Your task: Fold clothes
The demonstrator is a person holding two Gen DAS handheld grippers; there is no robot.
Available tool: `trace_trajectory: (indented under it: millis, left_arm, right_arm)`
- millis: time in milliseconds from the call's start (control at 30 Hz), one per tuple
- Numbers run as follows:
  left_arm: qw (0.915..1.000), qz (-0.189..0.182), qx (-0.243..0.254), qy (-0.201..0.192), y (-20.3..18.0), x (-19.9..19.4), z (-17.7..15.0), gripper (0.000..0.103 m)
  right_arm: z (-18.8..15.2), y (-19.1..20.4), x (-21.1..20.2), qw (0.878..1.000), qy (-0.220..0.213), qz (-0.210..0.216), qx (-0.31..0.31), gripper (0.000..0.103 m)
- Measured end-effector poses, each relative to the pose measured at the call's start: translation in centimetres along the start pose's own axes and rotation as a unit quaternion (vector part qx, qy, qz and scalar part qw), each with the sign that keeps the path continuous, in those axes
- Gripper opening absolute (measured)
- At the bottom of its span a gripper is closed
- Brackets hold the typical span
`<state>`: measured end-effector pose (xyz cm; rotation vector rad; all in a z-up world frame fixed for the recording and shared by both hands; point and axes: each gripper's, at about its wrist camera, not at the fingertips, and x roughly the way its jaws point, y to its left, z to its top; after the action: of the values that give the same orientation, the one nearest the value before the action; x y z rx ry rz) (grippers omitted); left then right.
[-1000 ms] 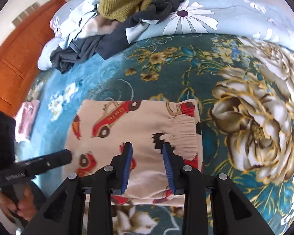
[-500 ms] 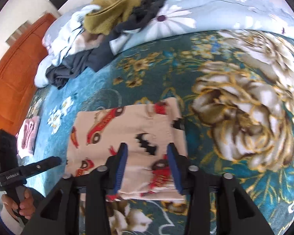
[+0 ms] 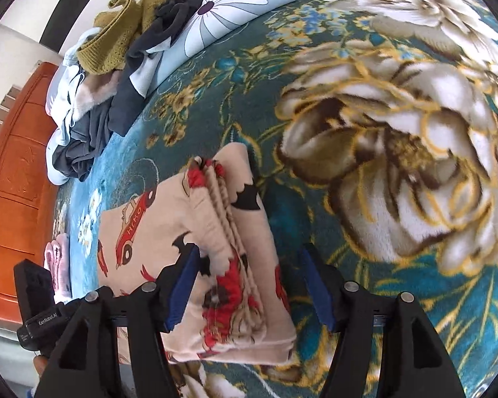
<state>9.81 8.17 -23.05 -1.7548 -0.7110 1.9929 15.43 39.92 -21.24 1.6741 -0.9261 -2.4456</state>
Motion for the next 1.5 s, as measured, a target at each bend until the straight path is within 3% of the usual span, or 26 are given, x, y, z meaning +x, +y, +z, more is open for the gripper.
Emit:
trace_trajectory:
  millis: [200, 367, 467, 733, 900, 1067, 1267, 1500]
  left_arm:
    - [0.9998, 0.013, 0.006, -0.012, -0.3, -0.2, -1.0, 0.047]
    - [0.9973, 0.062, 0.034, -0.022, -1.6, -0.8, -1.5, 0.023]
    - [0.9952, 0.074, 0.056, -0.028, -2.7, -1.7, -1.9, 0.015]
    - [0.9915, 0.084, 0.084, -0.053, -3.5, -6.0, -2.7, 0.014]
    - [0.9909, 0.069, 0.071, -0.091, -1.9, -11.6, -2.6, 0.014]
    - [0.9826, 0.094, 0.086, -0.135, -0.6, -18.7, -2.7, 0.014]
    - [0.9676, 0.129, 0.081, -0.202, 3.6, -29.4, -4.0, 0.014]
    - [0.9464, 0.201, 0.051, -0.248, 9.3, -39.2, -5.9, 0.014]
  right_arm:
    - [-0.5, 0.7, 0.3, 1.0, 0.009, 0.0, -0.003, 0.064]
    - [-0.7, 1.4, 0.4, 0.999, 0.025, -0.028, -0.011, 0.03]
    - [-0.8, 1.7, -0.4, 1.0, 0.02, -0.018, 0.013, 0.026]
    - [-1.4, 6.3, -4.2, 1.0, -0.001, 0.022, -0.02, 0.024]
    - [-2.0, 10.2, -5.6, 0.998, -0.012, 0.052, -0.045, 0.024]
    - [-2.8, 15.8, -6.3, 0.993, -0.02, 0.087, -0.075, 0.024]
    - [-4.9, 25.4, -6.5, 0.982, -0.019, 0.143, -0.12, 0.024]
    - [-8.9, 36.7, -5.0, 0.964, 0.006, 0.197, -0.179, 0.024]
